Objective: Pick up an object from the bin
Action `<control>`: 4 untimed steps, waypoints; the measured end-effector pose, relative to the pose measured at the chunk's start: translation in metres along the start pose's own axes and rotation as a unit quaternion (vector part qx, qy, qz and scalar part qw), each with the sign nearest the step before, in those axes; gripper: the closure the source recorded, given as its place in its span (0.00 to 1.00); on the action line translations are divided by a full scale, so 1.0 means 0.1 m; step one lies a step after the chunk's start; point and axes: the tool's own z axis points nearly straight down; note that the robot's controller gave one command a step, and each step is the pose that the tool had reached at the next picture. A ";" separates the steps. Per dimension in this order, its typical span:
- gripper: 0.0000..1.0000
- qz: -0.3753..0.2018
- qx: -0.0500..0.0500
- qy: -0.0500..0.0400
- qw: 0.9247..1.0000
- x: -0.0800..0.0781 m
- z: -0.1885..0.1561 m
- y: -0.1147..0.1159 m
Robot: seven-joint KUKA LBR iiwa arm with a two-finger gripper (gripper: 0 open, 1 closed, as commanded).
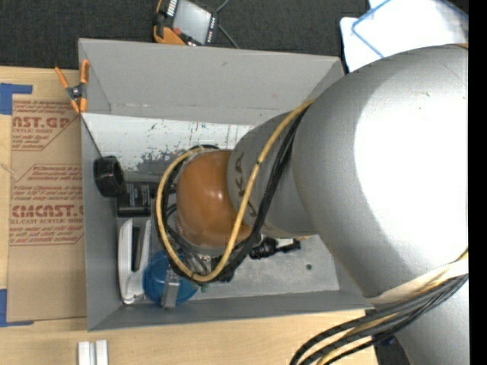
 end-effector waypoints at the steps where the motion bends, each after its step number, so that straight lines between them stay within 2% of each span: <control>1: 0.00 -0.070 -0.001 -0.002 0.998 0.03 -0.33 0.04; 2: 0.00 -0.002 0.000 -0.001 1.000 -0.01 -0.02 0.00; 3: 0.00 -0.009 -0.002 -0.004 1.000 -0.03 -0.01 -0.12; 4: 1.00 -0.005 -0.003 -0.006 1.000 -0.03 -0.02 -0.03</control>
Offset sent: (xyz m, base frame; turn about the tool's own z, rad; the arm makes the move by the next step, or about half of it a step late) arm 0.0000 -0.0001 0.0013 -0.0033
